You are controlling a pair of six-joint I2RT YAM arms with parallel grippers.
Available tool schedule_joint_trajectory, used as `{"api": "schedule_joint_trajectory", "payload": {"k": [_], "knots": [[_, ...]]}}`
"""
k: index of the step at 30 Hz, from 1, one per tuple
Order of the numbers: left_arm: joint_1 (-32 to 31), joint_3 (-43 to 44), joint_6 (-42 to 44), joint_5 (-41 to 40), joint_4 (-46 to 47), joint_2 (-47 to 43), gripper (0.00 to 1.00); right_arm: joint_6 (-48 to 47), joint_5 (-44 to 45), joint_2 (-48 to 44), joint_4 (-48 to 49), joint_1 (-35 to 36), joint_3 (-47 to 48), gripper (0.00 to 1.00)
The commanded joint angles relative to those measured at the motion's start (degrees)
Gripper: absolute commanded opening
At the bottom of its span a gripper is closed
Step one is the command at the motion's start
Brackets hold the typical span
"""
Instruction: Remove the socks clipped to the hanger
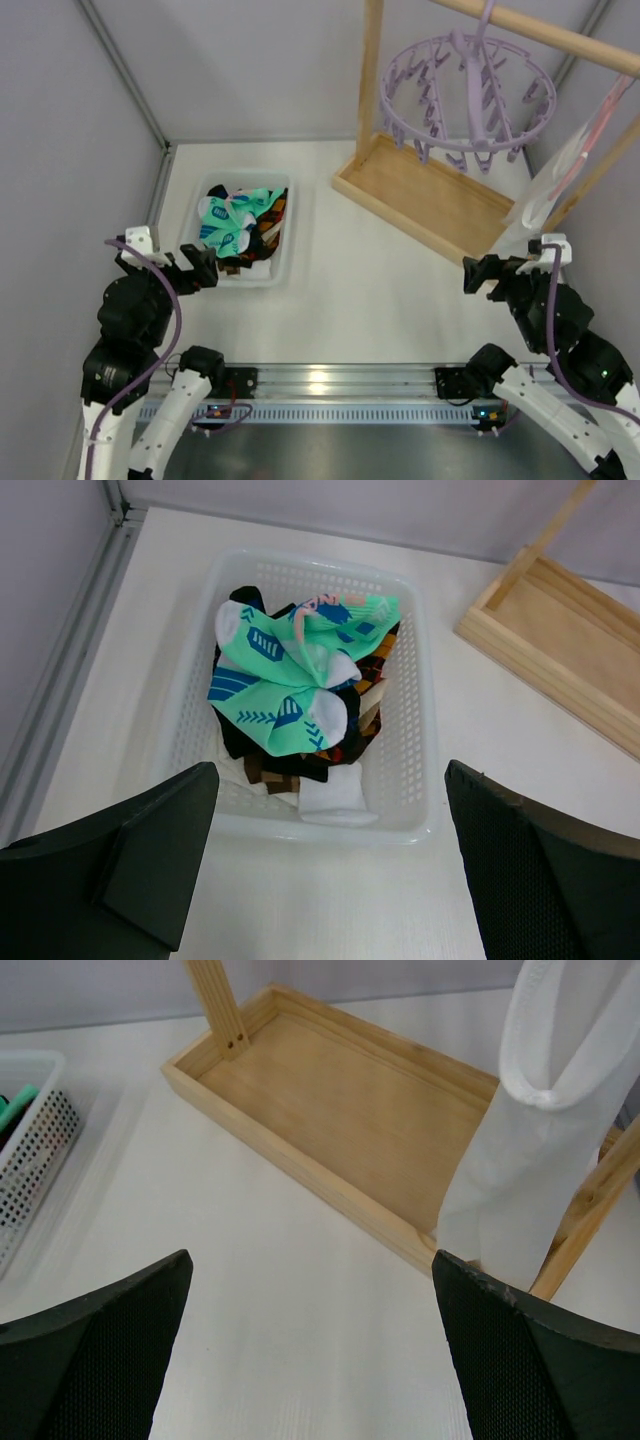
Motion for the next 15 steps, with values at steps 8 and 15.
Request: {"api": "schedule_joint_trajectory", "payload": {"k": [8,15], "knots": [[-4.17,-1.05,1.34,-7.04,-0.86,-3.52,0.98,-2.69,-2.54,-3.75,-2.09,-0.48,4.94,0.99],[-4.09,-1.84,0.2,-6.33,-0.69,-4.05,0.98,-3.14,-1.39,0.64,-1.83,-0.48,4.94,0.99]]}}
